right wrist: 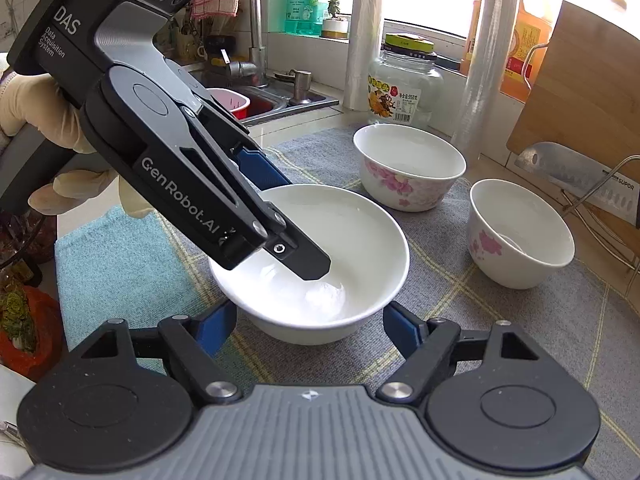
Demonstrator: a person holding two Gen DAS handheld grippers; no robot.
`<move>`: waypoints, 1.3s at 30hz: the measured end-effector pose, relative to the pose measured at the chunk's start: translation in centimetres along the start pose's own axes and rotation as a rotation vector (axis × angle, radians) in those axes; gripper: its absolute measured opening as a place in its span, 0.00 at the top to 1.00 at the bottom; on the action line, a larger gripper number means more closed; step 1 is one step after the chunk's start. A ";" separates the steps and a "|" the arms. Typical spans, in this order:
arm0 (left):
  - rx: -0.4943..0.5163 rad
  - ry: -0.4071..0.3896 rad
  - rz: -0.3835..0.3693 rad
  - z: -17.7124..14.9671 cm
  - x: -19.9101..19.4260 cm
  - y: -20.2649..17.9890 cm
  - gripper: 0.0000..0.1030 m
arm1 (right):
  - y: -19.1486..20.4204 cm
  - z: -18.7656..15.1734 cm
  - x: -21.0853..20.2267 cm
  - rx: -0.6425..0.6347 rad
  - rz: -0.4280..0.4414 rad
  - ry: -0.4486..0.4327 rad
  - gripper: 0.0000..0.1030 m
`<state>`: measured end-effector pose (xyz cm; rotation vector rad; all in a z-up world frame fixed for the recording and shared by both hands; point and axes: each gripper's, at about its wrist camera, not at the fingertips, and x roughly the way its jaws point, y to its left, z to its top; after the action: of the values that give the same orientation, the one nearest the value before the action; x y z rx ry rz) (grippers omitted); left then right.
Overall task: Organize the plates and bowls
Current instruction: 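Lift the white bowl with the left gripper and carry it toward the plate stack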
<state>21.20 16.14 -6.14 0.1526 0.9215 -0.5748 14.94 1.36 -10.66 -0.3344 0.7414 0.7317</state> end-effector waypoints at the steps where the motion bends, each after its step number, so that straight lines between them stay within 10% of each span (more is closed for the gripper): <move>1: 0.001 0.002 0.002 0.0 0.0 0.0 0.39 | 0.0 0.0 0.0 -0.003 -0.001 0.000 0.19; 39: 0.214 -0.006 -0.200 5.0 4.1 -9.4 0.39 | -4.4 -4.7 -7.3 0.169 -0.233 0.053 0.19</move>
<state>21.65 4.83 -5.27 0.2525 0.8736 -0.8592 12.05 -7.72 -8.60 -0.2813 0.7941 0.4381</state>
